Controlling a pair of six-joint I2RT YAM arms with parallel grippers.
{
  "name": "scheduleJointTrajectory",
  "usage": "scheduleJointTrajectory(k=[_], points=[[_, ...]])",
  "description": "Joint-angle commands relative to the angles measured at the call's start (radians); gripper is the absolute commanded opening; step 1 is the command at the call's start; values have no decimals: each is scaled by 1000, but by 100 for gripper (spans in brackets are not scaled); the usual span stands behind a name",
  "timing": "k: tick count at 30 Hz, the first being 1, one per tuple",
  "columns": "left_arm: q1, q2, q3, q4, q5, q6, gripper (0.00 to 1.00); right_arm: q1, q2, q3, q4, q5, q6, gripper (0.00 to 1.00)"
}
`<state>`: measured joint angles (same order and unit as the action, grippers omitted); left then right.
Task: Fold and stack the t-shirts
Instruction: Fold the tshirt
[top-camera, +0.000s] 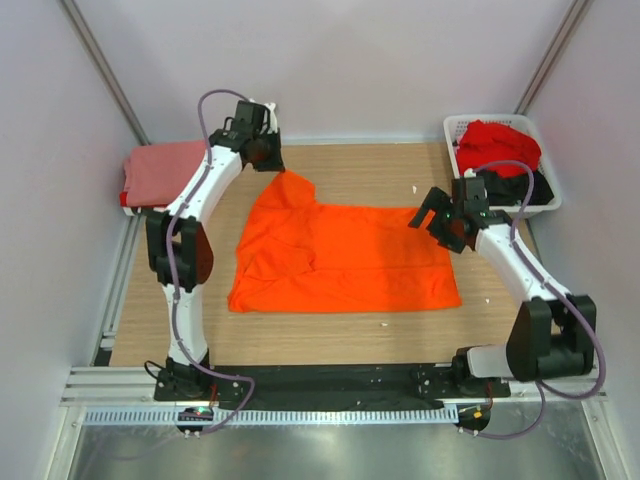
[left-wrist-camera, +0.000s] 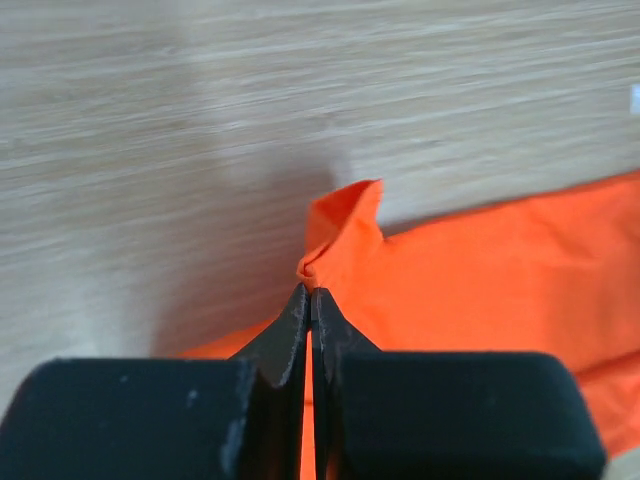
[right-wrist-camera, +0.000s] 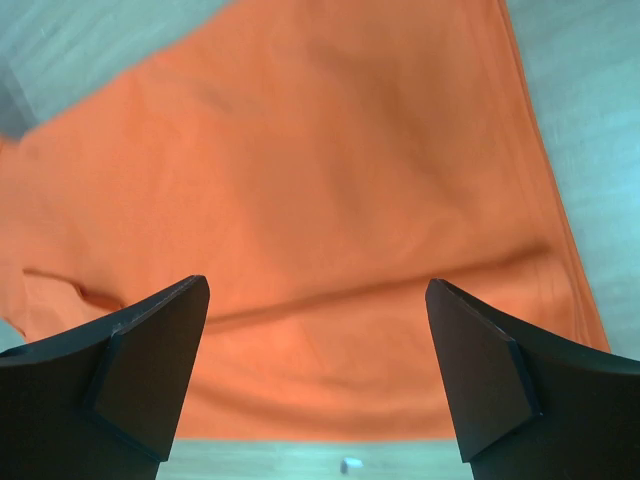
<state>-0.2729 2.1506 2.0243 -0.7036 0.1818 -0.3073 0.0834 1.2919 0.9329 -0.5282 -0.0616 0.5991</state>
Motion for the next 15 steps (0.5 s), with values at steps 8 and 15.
scheduleJointTrajectory(k=[8, 15], points=[[-115, -150, -7, -227, -231, -16, 0, -5, 498, 489, -18, 239, -65, 92], [-155, -167, -53, -246, -212, -19, 0, -36, 739, 693, -64, 261, -71, 88]])
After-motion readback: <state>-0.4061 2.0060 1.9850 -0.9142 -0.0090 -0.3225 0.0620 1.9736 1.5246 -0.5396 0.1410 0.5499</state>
